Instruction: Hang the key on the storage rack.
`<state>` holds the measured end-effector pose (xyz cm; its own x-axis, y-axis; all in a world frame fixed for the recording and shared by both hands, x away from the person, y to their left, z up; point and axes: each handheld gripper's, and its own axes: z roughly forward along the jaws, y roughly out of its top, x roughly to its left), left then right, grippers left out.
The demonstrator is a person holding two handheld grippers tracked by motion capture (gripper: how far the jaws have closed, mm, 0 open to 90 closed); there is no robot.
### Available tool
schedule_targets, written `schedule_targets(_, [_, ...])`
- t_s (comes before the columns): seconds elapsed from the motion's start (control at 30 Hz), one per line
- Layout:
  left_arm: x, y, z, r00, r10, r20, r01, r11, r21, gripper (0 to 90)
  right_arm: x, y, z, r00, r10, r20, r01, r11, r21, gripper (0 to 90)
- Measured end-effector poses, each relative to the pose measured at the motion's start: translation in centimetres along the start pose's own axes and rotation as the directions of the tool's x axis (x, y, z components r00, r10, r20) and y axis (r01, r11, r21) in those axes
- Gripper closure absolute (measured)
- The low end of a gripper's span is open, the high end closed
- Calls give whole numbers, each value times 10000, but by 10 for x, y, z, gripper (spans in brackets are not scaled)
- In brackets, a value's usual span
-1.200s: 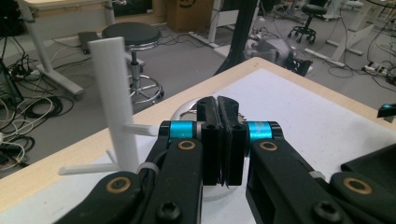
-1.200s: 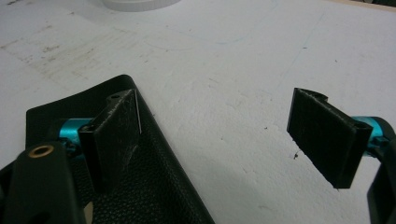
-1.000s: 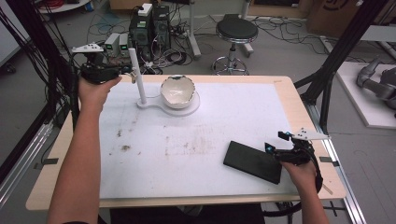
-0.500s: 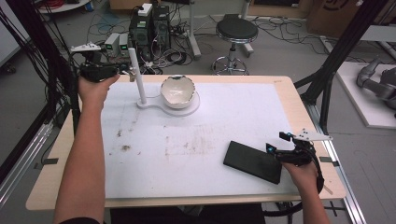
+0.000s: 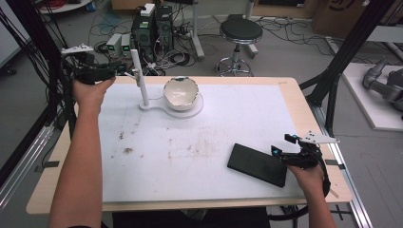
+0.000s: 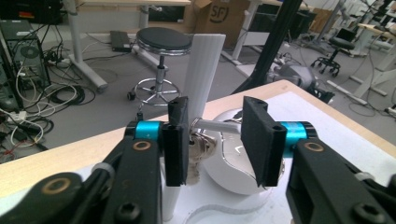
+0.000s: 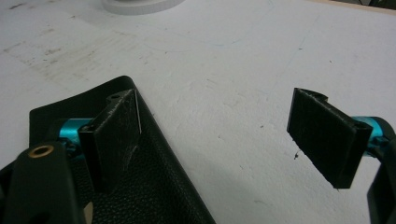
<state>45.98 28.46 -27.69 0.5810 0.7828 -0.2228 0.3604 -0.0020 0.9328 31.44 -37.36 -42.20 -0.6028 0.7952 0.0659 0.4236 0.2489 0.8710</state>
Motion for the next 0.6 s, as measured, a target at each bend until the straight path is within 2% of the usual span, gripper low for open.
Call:
schedule_targets(0.07, [-2, -2, -4, 9998, 82, 182, -82, 10000, -14, 574, 0, 0, 0, 10000, -15, -2, 15, 10000, -6, 179])
schedule_targets(0.13, [-8, -5, -4, 9985, 267, 470, -277, 9994, 207, 566, 1, 0, 1, 10000, 12, -33, -12, 10000, 44, 179])
schedule_targets(0.23, [-12, -7, -3, 9973, 390, 615, -408, 9988, 287, 536, 1, 0, 1, 10000, -43, -15, 43, 10000, 35, 179])
schedule_targets(0.27, [-17, -8, -1, 9950, 470, 884, -500, 9982, 318, 523, 1, 1, 1, 10000, -48, -27, 48, 10000, 20, 179])
schedule_targets(0.37, [-22, -9, 0, 9927, 588, 1058, -632, 9973, 385, 492, 2, 1, 2, 10000, -51, -21, 51, 10000, 11, 179])
schedule_targets(0.4, [-28, -10, 0, 9891, 745, 1274, -807, 9957, 446, 461, 2, 1, 2, 10000, -62, -29, 62, 10000, 25, 179])
schedule_targets(0.43, [-28, -10, 0, 9891, 745, 1274, -807, 9957, 446, 448, 2, 1, 2, 10000, -62, -29, 62, 10000, 25, 179])
schedule_targets(0.47, [-32, -13, -1, 9852, 826, 1503, -902, 9949, 447, 448, 2, 1, 2, 10000, -63, -39, 63, 10000, 28, 179])
schedule_targets(0.5, [-38, -18, -1, 9794, 952, 1782, -1068, 9926, 570, 404, 2, 1, 1, 10000, -50, -50, 50, 10000, 15, 179])
schedule_targets(0.53, [-38, -18, -1, 9794, 952, 1782, -1068, 9926, 570, 393, 2, 1, 1, 10000, -50, -50, 50, 10000, 15, 179])
schedule_targets(0.6, [-46, -26, -2, 9738, 1084, 1998, -1245, 9898, 698, 377, 1, 1, 1, 10000, -48, -80, 48, 10000, -15, 179])
